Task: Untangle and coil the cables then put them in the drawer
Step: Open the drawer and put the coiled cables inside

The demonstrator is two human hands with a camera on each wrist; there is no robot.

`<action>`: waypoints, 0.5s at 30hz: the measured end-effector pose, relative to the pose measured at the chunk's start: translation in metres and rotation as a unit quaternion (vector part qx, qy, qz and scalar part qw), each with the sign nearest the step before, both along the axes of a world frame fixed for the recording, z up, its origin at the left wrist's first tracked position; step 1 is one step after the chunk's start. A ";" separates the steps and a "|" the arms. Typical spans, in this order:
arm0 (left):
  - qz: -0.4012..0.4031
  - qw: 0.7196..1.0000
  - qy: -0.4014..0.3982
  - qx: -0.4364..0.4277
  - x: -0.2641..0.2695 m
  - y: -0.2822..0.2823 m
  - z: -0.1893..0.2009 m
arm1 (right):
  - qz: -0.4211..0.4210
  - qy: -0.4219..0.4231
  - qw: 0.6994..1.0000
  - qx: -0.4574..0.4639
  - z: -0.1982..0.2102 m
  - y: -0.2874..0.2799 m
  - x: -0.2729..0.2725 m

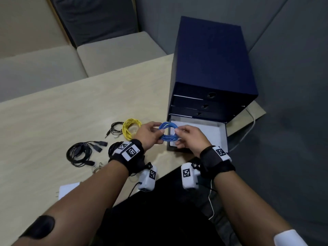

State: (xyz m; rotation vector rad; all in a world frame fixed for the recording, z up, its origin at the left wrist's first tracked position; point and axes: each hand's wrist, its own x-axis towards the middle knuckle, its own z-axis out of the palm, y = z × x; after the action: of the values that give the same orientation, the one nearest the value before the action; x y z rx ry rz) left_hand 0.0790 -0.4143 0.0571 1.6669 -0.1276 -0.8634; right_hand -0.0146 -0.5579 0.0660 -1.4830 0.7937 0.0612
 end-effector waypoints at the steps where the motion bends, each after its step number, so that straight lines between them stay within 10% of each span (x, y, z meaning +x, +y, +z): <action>1: -0.004 1.000 -0.002 0.004 -0.001 -0.010 -0.001 | -0.006 0.002 1.000 0.015 -0.001 -0.010 -0.003; 15: -0.024 0.986 -0.045 0.156 0.001 -0.103 -0.029 | -0.100 0.118 0.983 0.099 -0.059 -0.102 0.019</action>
State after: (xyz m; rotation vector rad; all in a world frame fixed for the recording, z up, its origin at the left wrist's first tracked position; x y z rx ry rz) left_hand 0.0800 -0.5170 0.0283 2.0044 -0.0987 -0.8782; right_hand 0.0040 -0.6596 0.0071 -1.2155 1.0932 0.1613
